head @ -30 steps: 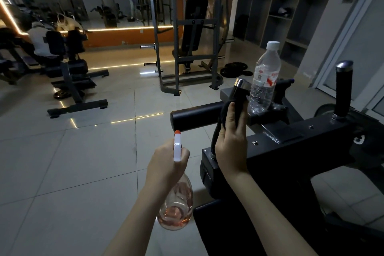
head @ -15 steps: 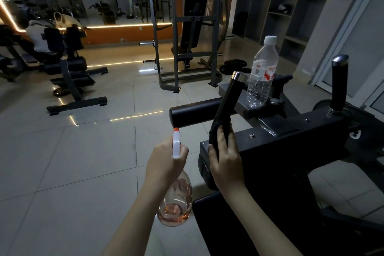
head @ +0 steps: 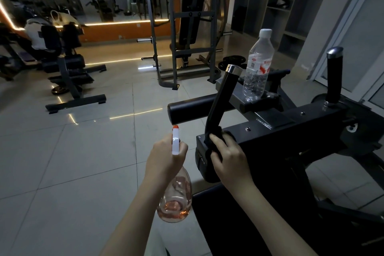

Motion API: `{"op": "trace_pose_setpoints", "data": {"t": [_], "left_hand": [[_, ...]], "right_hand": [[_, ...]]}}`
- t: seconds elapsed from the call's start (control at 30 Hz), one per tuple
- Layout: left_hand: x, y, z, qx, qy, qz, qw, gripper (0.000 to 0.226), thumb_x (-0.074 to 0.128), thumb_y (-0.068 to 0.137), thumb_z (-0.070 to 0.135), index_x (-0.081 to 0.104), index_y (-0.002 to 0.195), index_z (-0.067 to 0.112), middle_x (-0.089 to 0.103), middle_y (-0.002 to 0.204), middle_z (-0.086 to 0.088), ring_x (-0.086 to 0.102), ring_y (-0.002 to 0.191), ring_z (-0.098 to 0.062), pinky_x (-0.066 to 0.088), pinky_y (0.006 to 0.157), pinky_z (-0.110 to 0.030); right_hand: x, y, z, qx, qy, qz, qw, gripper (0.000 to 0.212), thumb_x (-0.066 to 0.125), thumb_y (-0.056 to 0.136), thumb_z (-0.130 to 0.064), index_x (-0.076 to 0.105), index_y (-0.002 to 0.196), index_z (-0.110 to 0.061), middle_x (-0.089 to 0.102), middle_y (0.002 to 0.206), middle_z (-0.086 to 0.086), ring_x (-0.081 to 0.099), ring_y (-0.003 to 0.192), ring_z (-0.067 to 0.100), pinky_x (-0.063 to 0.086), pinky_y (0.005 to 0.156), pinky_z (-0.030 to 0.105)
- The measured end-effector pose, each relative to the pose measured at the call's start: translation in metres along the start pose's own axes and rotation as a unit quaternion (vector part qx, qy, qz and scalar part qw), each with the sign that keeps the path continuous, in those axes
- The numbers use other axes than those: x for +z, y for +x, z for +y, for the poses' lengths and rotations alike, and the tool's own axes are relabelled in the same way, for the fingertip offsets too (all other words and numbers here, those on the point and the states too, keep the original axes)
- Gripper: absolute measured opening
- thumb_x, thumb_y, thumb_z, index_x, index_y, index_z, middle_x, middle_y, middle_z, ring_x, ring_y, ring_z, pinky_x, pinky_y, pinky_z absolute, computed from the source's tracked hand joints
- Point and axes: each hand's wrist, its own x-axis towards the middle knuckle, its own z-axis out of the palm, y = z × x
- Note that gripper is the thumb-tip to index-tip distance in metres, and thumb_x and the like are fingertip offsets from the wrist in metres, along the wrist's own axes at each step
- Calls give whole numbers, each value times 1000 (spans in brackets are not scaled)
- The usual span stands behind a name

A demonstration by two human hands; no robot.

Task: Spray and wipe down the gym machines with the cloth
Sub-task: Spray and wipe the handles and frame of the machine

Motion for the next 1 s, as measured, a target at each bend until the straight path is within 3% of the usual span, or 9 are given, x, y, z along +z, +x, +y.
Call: {"op": "trace_pose_setpoints", "data": {"t": [0.17,0.3,0.43,0.57,0.63,0.73,0.83,0.93,1.0], "left_hand": [[0,2,6,7,4,-4,1000,21,42,89,21,47,72,10,53,62,-10,46,51,-19,41,47,-34],[-2,5,8,0,6,-6,1000,23,46,94,15,44,71,16,55,66,-9,54,55,-24,48,50,-35],[-5,7,9,3,5,-8,1000,27,45,93,13,41,67,20,51,60,-5,45,49,-16,35,45,-26],[-8,10,8,2,0,-15,1000,29,43,92,17,43,64,14,51,59,-8,46,49,-19,37,46,-32],[-8,12,6,-1,5,-20,1000,27,43,92,17,44,65,12,53,60,-11,46,49,-19,39,46,-33],[-5,13,7,-6,4,-22,1000,27,46,93,14,43,66,15,53,62,-11,45,50,-19,39,49,-31],[-2,14,11,-2,15,-22,1000,29,46,94,15,40,67,19,51,64,-7,46,52,-18,41,50,-31],[-1,15,14,0,6,-31,1000,26,41,92,25,41,67,18,53,64,-8,50,53,-22,44,50,-36],[-1,16,15,0,5,-28,1000,26,35,83,33,45,70,12,55,64,-12,54,55,-29,46,49,-43]], "right_hand": [[-29,21,8,161,182,40,969,33,51,86,-18,62,116,-11,61,103,2,57,99,17,35,84,9],[-56,65,10,312,326,109,886,27,48,97,-23,48,124,-19,59,113,4,59,98,20,47,87,32],[-76,116,-14,276,401,115,866,40,34,102,-32,34,142,-25,41,119,-9,42,110,6,33,93,24],[-57,116,-24,280,370,126,877,36,35,102,-31,43,134,-15,45,97,-12,46,101,9,32,69,-1],[-44,98,-19,263,342,129,893,32,39,101,-21,47,131,-10,50,99,-7,47,96,8,30,62,-6],[-23,68,-12,247,303,97,916,33,44,99,-12,49,131,-5,55,115,1,49,105,10,29,76,-2],[-9,41,-5,210,246,27,946,33,45,96,-4,52,129,-5,54,116,3,52,105,13,30,77,-3],[-11,30,2,172,176,-51,968,31,44,94,-3,54,123,-8,54,112,7,54,101,20,35,78,14],[-14,27,4,155,132,-83,976,30,44,93,-3,55,120,-8,54,109,5,52,103,20,36,90,24]]}}
